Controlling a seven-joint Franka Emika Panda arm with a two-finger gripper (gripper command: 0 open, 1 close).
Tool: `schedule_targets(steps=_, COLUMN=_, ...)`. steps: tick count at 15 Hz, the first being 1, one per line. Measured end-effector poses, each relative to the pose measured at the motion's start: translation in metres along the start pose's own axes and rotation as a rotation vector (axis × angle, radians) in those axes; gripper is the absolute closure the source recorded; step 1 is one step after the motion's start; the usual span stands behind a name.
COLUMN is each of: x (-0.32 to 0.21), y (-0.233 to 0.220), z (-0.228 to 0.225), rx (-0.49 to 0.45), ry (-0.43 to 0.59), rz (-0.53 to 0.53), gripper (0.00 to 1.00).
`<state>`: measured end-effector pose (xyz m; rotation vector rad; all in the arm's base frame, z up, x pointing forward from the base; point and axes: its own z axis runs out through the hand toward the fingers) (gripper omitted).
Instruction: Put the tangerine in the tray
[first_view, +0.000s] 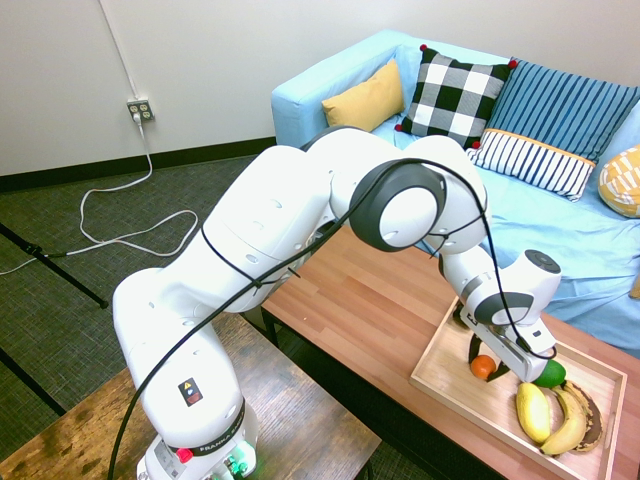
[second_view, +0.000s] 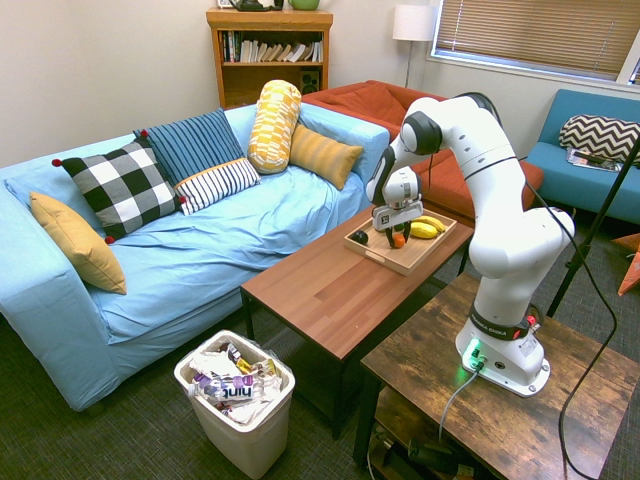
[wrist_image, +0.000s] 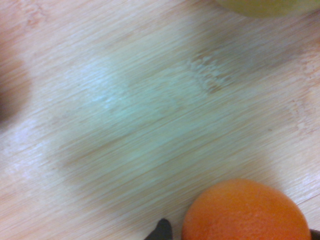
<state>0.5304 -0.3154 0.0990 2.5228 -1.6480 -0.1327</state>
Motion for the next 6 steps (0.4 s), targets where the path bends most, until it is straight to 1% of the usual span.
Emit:
schedule_targets(steps=2, x=0.004, y=0.000, z=-0.010, rx=0.012, ry=0.013, rz=-0.002, gripper=0.00)
schedule_targets(steps=6, x=0.013, y=0.001, z=-0.060, rx=0.065, ry=0.053, rz=0.005, gripper=0.00)
